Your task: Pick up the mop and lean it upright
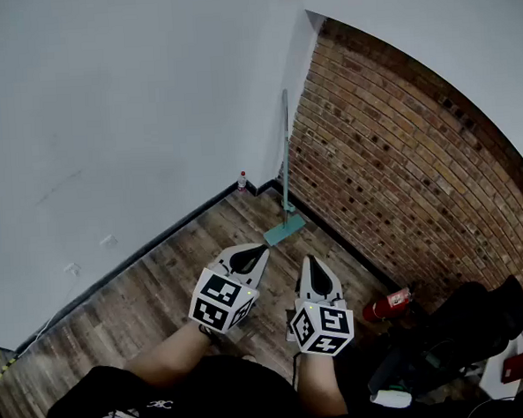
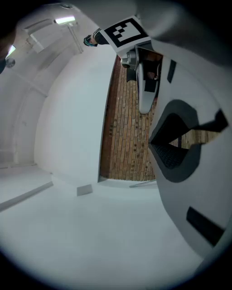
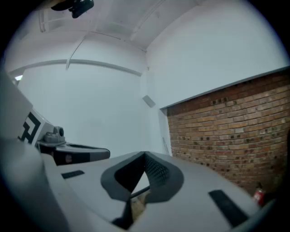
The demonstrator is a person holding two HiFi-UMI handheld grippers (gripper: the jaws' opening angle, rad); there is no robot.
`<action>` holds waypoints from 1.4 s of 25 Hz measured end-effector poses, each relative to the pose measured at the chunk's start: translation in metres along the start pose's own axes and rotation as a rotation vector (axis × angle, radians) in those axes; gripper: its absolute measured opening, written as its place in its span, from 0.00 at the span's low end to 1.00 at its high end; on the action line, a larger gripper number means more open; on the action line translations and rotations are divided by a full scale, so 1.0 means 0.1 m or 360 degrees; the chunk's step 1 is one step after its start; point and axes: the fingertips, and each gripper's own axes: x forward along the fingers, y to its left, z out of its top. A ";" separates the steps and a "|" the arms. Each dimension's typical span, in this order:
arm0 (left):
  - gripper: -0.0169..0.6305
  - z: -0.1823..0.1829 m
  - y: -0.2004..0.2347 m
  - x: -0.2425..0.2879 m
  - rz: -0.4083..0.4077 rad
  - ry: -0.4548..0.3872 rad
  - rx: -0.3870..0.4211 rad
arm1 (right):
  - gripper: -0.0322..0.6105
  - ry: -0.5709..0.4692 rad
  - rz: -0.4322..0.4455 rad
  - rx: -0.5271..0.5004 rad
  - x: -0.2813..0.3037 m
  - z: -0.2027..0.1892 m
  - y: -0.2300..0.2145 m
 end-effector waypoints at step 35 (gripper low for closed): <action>0.01 0.13 0.73 2.19 -0.0060 0.0061 -0.0075 | 0.07 0.0175 0.0179 -0.0069 1.96 0.03 -0.94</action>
